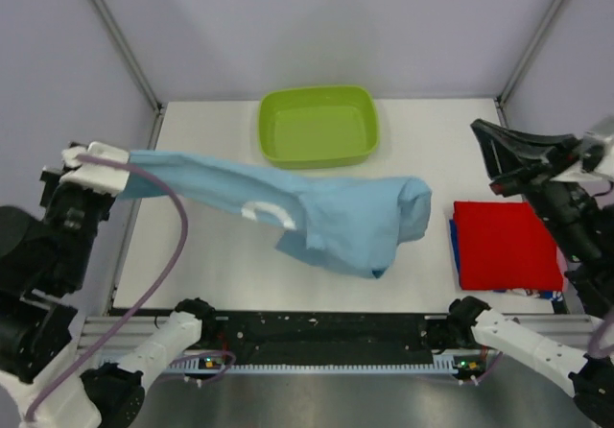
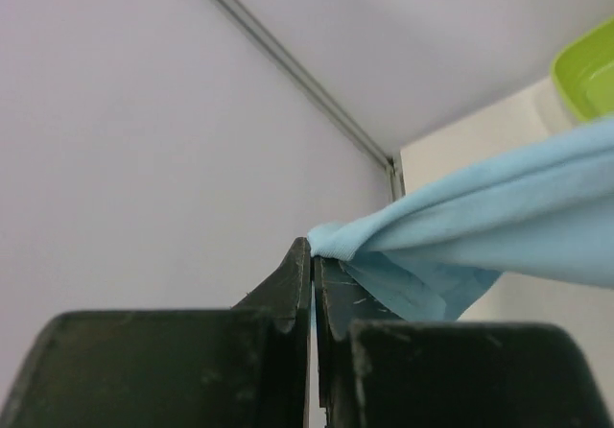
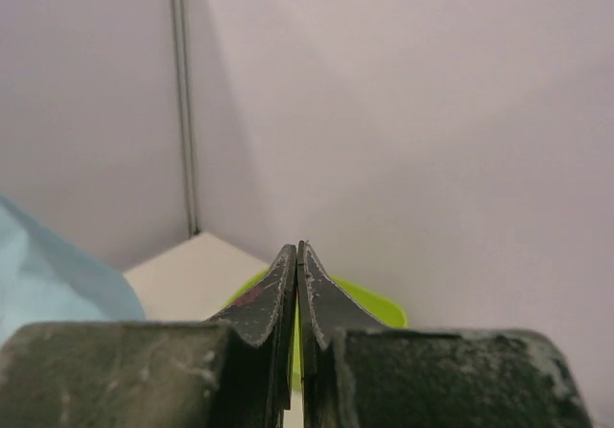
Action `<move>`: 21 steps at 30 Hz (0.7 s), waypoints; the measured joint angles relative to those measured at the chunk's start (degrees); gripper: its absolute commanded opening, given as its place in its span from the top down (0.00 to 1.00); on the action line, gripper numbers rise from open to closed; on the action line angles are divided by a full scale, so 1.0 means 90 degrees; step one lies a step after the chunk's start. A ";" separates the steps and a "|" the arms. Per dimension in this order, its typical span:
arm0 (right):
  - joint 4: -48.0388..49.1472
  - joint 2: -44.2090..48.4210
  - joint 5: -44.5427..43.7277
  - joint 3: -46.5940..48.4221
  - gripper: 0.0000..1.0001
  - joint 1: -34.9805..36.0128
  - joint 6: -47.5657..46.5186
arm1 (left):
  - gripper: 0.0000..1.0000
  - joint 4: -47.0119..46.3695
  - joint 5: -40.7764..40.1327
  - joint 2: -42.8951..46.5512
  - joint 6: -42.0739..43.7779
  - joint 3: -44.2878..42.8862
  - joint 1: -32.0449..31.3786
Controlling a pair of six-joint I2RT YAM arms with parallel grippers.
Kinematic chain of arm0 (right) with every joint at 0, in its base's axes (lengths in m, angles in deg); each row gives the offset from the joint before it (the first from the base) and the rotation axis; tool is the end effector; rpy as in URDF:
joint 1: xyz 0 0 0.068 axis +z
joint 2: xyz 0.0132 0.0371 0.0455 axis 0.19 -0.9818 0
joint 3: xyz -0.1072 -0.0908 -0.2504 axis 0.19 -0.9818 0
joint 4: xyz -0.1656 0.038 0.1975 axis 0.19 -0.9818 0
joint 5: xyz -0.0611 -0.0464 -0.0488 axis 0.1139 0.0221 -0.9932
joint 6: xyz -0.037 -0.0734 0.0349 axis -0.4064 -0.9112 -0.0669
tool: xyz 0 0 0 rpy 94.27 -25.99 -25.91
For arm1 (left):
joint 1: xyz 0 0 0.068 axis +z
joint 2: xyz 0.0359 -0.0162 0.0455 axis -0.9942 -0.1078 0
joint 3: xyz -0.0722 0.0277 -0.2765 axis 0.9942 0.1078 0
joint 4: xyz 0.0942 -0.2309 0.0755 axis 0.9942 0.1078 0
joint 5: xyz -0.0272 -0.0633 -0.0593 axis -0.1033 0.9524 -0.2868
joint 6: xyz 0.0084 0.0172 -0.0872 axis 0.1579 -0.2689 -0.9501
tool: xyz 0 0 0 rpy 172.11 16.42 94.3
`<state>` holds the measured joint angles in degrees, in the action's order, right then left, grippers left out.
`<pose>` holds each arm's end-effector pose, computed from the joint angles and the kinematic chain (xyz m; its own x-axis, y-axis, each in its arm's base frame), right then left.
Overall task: Fold and stack the t-shirts
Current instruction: Flatten out the tshirt
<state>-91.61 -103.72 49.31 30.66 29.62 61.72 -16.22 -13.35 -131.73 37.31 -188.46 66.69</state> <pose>0.0745 0.0537 0.5554 0.3594 0.1326 -0.9237 -0.5364 0.8393 -0.0883 0.0598 0.0111 0.5647 -0.0445 0.6315 -0.7741 -0.0443 0.7729 0.6330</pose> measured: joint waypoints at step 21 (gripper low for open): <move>0.0899 -0.2251 0.2793 -0.2963 0.16 0.0376 0.0401 | 1.00 0.0435 0.1343 0.0039 -0.0403 0.1083 0.0000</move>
<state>-83.52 -123.98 74.44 3.99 33.01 65.33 -12.31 -1.27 -131.38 33.68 -178.71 66.69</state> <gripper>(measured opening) 0.562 0.010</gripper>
